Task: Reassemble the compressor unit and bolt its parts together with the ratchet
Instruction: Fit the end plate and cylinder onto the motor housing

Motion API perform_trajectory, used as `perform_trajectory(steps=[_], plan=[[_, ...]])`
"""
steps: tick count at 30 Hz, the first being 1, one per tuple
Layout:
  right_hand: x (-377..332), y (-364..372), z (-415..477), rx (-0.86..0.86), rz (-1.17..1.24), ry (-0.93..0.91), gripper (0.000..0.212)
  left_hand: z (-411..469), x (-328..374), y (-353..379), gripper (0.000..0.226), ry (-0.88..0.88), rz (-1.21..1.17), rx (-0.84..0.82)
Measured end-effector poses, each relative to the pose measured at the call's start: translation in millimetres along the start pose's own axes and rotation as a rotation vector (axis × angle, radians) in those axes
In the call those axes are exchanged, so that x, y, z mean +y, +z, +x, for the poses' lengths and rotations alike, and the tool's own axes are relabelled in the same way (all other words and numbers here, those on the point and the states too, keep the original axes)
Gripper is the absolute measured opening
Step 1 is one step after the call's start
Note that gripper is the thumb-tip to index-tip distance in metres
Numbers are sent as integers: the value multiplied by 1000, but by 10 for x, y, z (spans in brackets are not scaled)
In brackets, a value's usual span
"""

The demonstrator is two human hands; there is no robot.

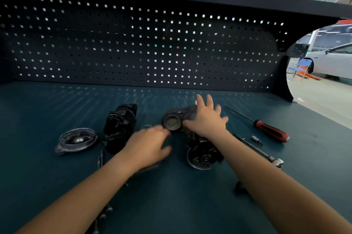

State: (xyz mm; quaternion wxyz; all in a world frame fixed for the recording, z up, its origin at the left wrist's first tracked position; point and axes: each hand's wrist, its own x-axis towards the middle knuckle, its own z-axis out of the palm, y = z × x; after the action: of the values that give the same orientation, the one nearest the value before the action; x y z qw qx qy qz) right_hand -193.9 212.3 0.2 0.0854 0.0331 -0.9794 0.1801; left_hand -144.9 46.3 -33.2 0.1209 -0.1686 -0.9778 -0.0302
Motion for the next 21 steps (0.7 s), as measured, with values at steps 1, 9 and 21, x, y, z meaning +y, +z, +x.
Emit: perform_trajectory(steps=[1, 9, 21], plan=[[-59, 4, 47, 79, -107, -88, 86, -80, 62, -8, 43, 2, -150, -65], [-539, 24, 645, -303, -538, -559, 52, -141, 501, 57, 52, -133, -812, 9], [-491, 98, 788, -153, -728, -807, 37, -120, 637, 107, 40, -223, -697, 234]])
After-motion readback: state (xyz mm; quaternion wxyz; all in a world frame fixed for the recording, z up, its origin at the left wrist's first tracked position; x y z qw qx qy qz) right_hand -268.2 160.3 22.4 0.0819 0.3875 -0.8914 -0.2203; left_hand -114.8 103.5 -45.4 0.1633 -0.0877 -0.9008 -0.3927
